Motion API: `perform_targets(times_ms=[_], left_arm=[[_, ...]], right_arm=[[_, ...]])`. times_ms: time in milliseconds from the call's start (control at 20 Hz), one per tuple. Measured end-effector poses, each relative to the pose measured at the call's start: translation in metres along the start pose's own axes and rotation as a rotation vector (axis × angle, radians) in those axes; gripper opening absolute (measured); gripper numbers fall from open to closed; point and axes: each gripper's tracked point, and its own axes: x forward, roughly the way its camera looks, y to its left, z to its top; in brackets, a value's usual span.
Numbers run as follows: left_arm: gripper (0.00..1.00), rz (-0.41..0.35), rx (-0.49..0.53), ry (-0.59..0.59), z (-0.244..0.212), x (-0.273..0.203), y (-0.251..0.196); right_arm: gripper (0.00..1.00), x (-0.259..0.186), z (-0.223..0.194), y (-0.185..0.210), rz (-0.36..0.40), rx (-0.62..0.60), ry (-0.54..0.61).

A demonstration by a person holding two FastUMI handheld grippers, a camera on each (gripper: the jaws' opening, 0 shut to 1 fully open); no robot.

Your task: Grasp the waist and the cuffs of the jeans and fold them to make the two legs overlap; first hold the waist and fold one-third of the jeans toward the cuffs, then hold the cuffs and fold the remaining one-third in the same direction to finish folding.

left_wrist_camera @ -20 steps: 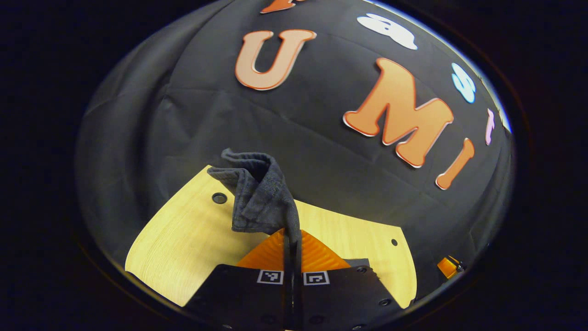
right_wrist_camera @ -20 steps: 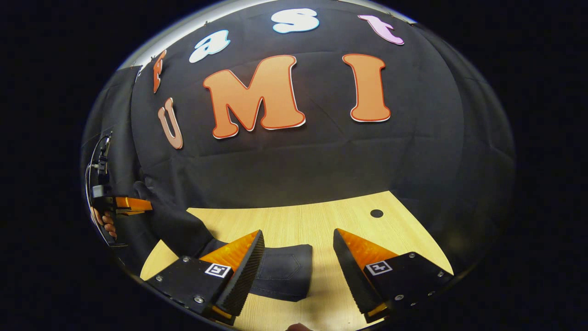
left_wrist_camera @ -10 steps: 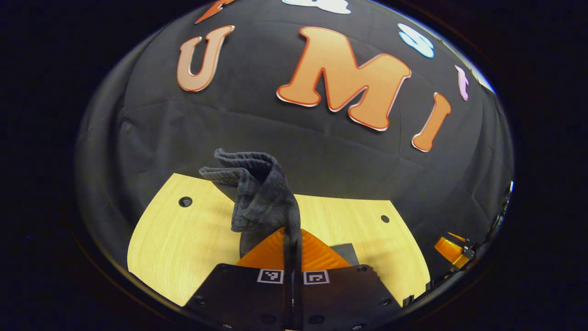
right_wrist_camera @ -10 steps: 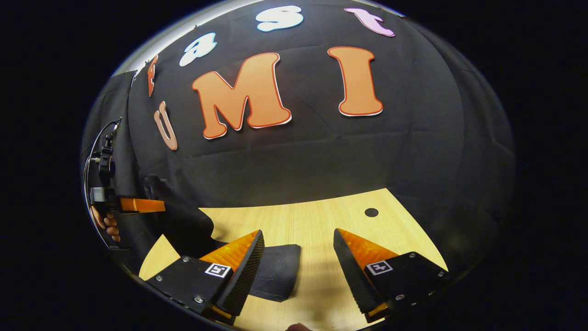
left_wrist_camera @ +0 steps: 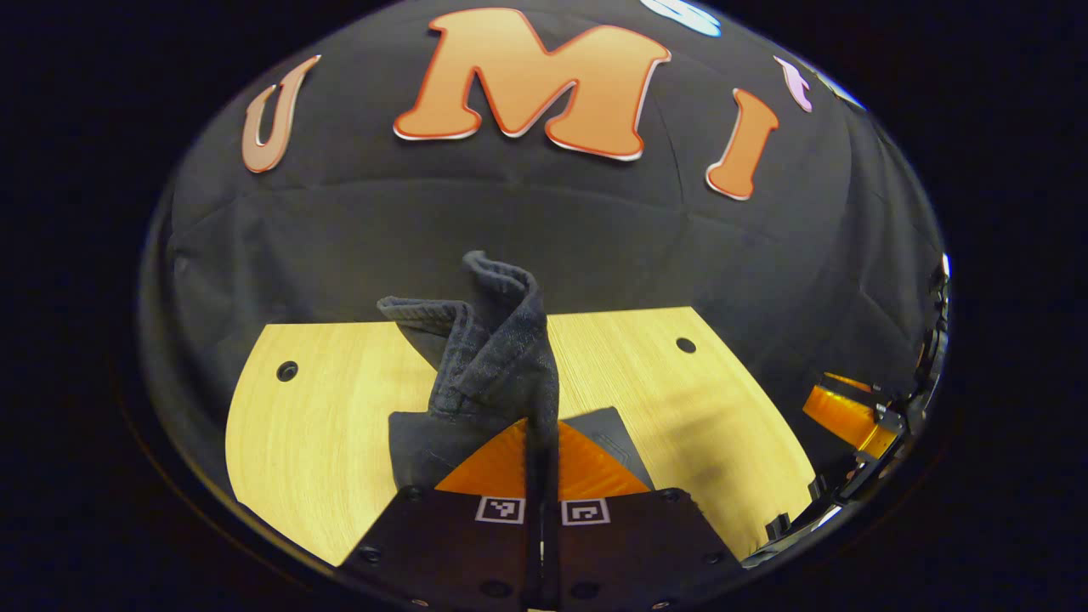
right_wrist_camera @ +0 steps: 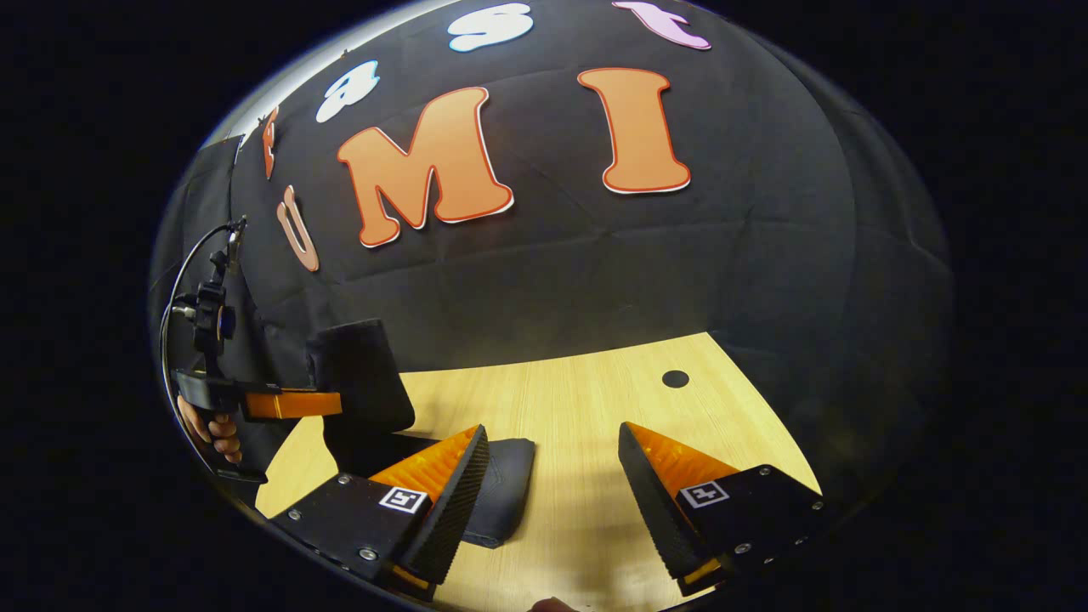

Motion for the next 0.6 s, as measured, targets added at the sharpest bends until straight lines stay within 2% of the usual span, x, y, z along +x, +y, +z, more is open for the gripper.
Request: perform_targets(times_ms=[200,300,350,400,550,600], left_arm=[[0.03,-0.053,0.073,0.130,-0.046,0.021,-0.030],[0.11,-0.124,0.052,0.210,-0.081,0.031,-0.056],[0.20,-0.153,0.031,0.261,-0.100,0.035,-0.067],[0.25,-0.168,0.021,0.310,-0.119,0.035,-0.076],[0.71,-0.192,0.027,0.327,-0.136,0.027,-0.078],[0.72,-0.194,0.026,0.309,-0.132,0.022,-0.076]], right_arm=[[0.93,0.000,-0.006,-0.011,-0.004,0.002,0.018],[0.93,0.000,-0.010,-0.014,-0.003,0.001,0.029],[0.93,0.000,-0.012,-0.013,0.002,-0.001,0.034],[0.93,-0.001,-0.012,-0.013,0.001,-0.004,0.035],[0.93,-0.002,-0.013,-0.012,0.006,-0.013,0.035],[0.93,-0.003,-0.012,-0.011,0.007,-0.014,0.033]])
